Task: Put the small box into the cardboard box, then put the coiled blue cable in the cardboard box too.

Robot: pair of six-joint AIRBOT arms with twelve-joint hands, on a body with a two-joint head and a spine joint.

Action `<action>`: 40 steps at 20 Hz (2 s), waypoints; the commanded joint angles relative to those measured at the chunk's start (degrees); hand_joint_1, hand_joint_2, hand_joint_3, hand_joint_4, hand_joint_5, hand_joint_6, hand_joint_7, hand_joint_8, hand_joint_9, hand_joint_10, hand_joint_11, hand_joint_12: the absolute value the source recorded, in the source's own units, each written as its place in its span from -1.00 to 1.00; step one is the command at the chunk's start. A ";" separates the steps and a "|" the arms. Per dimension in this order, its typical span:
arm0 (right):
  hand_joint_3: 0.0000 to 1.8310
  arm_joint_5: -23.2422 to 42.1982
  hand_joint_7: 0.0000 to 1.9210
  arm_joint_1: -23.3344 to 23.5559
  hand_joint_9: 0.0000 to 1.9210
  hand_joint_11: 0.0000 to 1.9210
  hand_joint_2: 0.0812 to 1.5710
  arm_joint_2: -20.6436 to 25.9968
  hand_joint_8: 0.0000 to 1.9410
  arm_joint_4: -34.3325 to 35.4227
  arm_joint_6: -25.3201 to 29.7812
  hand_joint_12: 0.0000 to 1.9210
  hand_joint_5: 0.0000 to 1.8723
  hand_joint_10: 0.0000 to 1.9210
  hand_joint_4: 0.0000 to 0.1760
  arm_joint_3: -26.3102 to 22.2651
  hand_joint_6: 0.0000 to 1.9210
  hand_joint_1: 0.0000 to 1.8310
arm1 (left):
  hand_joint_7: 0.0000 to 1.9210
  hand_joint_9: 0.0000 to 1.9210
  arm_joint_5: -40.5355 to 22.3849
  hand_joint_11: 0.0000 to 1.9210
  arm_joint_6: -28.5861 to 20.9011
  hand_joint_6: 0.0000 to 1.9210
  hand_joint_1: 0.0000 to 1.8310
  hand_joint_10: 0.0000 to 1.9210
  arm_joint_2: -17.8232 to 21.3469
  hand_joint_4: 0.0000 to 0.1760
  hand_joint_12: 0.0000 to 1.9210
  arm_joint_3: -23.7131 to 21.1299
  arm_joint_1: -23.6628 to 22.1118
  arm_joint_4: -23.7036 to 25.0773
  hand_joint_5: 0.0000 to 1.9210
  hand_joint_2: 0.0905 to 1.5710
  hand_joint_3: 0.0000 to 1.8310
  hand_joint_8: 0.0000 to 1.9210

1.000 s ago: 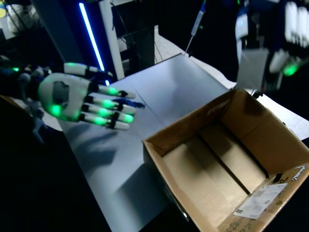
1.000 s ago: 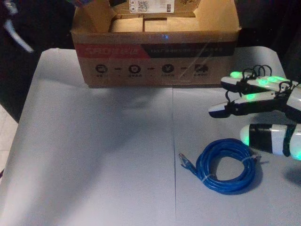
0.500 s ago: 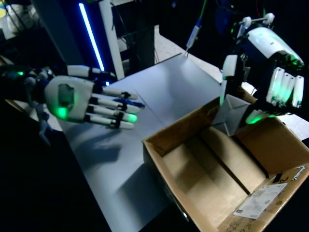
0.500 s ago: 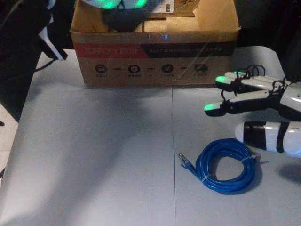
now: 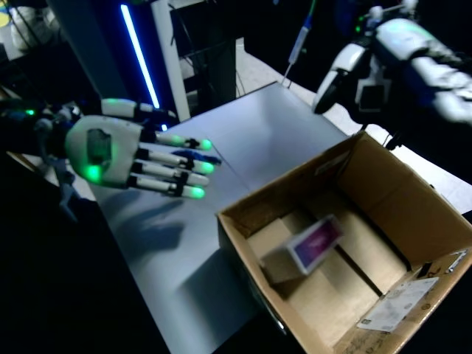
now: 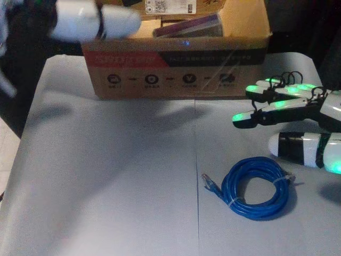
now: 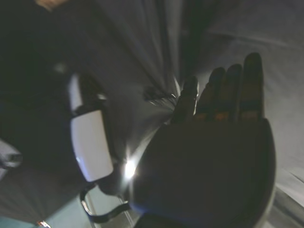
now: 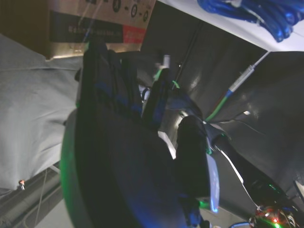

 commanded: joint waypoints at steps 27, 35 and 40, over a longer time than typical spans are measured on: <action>-1.00 -6.43 -1.00 0.70 -1.00 -1.00 -0.17 -7.48 -1.00 -4.71 2.44 -1.00 -1.00 -1.00 1.00 3.75 -1.00 0.05 | -0.96 -0.96 -27.62 -0.91 -1.25 -0.99 -0.44 -0.99 11.41 1.00 -0.95 -17.90 28.57 -9.94 -0.96 0.01 -1.00 -0.99; -1.00 -10.01 -0.87 0.70 -0.78 -1.00 0.04 -9.30 -1.00 -5.14 2.43 -0.21 -0.71 -0.99 1.00 5.81 -1.00 0.21 | -0.95 -0.94 -27.67 -0.90 -2.34 -1.00 -0.40 -1.00 10.55 1.00 -0.95 -17.74 29.04 -9.94 -0.94 -0.01 -1.00 -1.00; -1.00 -11.87 -0.57 0.70 -0.28 -0.71 0.21 -9.38 -0.99 -5.66 2.43 0.49 -0.44 -0.89 0.34 6.21 -0.99 0.70 | -0.92 -0.92 -27.89 -0.88 -2.82 -0.99 -0.39 -0.99 10.45 1.00 -0.94 -17.74 29.25 -9.94 -0.92 0.00 -1.00 -0.99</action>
